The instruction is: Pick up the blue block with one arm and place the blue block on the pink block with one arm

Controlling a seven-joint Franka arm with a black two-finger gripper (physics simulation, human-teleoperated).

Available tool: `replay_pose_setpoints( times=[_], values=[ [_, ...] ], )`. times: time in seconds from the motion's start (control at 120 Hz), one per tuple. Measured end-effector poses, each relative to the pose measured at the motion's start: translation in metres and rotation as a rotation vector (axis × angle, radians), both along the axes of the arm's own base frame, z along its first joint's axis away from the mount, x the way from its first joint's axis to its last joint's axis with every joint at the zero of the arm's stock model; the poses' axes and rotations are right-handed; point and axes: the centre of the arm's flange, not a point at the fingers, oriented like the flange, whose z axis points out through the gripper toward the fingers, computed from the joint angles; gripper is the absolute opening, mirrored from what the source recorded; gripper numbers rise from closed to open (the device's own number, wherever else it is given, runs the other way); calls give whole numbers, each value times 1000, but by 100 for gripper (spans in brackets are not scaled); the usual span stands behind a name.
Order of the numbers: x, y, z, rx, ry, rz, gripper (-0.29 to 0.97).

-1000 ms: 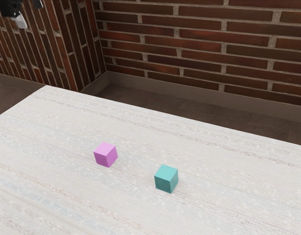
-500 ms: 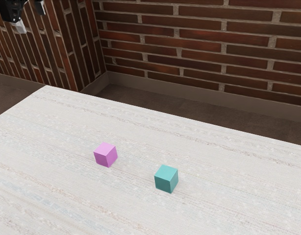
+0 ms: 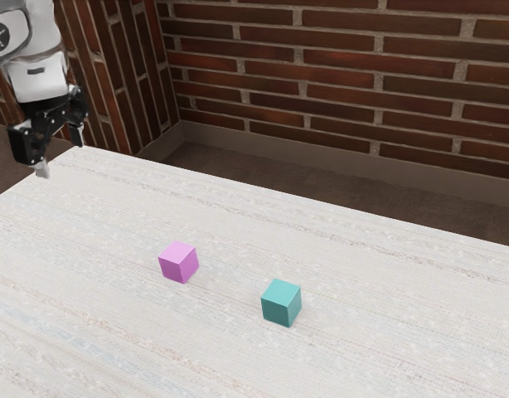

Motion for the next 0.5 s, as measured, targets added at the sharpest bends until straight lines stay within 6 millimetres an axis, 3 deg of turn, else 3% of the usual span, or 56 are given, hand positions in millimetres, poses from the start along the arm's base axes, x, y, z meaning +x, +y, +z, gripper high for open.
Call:
replay_pose_setpoints(
  times=[0.1,0.233,0.308,0.367,0.442,0.5],
  values=[
    [-12,-6,-37,-47,55,-20,68],
    [-44,-26,-112,-107,165,-110,68],
    [-38,-36,-125,-98,137,-251,68],
    [-31,-56,-131,-72,120,-426,68],
    [-21,-91,-134,-23,116,-668,68],
    [-13,-125,-149,6,142,-854,68]
  ],
)
